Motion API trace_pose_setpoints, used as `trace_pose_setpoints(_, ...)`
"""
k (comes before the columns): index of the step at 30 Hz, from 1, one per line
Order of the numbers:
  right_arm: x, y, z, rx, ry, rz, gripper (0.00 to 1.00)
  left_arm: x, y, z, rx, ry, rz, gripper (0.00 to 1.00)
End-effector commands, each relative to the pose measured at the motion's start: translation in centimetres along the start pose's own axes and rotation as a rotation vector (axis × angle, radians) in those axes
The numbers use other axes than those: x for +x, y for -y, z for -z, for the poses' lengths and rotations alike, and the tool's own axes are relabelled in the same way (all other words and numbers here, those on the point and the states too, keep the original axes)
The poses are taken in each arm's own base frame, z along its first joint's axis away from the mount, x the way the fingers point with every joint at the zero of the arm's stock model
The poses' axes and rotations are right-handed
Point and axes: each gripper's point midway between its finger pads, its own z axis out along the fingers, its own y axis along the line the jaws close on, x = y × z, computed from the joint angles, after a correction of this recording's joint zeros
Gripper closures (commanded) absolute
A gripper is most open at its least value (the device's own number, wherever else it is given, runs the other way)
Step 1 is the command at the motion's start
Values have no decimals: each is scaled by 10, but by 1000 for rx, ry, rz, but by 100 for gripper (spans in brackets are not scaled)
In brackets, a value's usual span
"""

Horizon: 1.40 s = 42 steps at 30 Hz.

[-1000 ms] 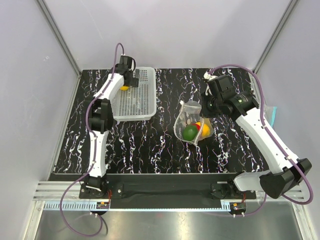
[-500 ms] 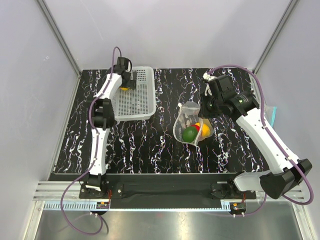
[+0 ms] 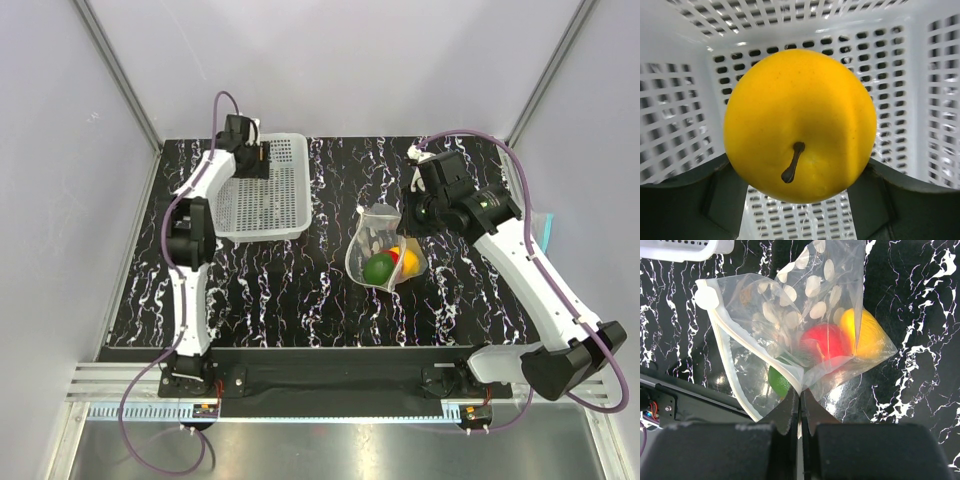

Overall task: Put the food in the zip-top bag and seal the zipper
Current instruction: Pick up the fake fruit from the bin, then place the fake fruit in the zipper food storage bag.

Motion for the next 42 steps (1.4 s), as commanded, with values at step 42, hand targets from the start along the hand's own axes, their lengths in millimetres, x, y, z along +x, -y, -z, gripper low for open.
trace_pose_setpoints(42,-27,-21,20,-85,102,-29,100,157,311,359,900,279,-290,57)
